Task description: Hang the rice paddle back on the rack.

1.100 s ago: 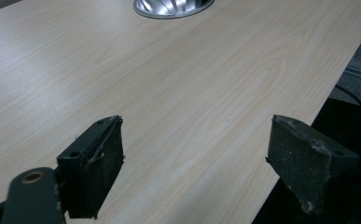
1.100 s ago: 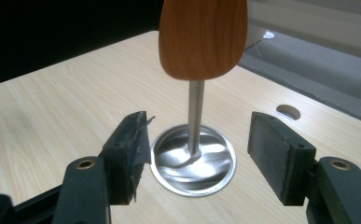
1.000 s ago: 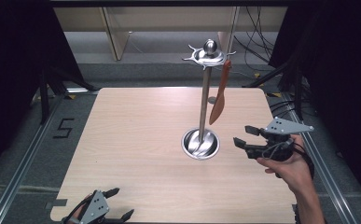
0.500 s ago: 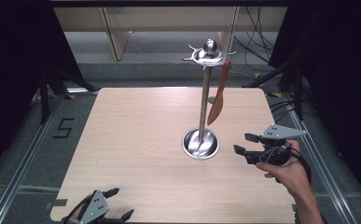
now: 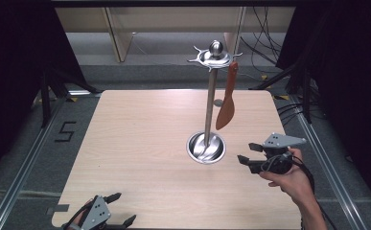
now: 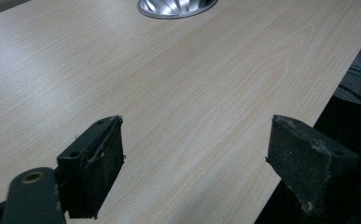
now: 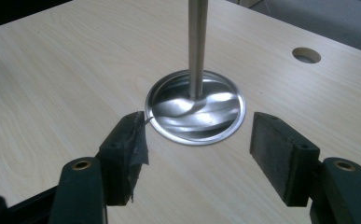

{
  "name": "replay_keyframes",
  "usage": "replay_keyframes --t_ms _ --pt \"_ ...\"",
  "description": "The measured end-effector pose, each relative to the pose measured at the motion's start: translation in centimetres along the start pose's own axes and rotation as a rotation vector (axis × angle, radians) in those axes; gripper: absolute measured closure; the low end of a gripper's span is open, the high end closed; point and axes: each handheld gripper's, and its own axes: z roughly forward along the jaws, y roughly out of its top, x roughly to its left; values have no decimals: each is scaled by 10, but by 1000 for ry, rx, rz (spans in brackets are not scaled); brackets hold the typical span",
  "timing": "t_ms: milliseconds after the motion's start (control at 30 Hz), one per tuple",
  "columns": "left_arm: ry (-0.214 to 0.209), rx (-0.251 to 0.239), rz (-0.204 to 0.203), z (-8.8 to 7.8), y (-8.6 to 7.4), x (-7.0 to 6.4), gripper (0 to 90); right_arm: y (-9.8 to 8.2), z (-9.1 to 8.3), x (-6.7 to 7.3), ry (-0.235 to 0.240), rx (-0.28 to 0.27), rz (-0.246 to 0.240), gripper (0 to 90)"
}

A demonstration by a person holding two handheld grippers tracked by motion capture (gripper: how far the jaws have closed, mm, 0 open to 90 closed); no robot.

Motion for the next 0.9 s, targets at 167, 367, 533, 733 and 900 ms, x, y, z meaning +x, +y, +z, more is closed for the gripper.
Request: replay_keyframes --t_ms 167,367,533,733,900 --pt "12 2 -19 -3 -3 0 177 -5 6 6 4 20 6 362" --pt "17 29 12 -4 -2 2 177 -8 9 10 16 18 -22 355" --pt "20 25 16 -4 -2 2 177 -15 13 14 20 45 -5 349" --pt "14 38 3 -4 -2 1 177 -19 14 15 26 56 -11 346" --pt "3 20 -53 -2 -3 -4 177 -22 13 16 25 55 -15 342"
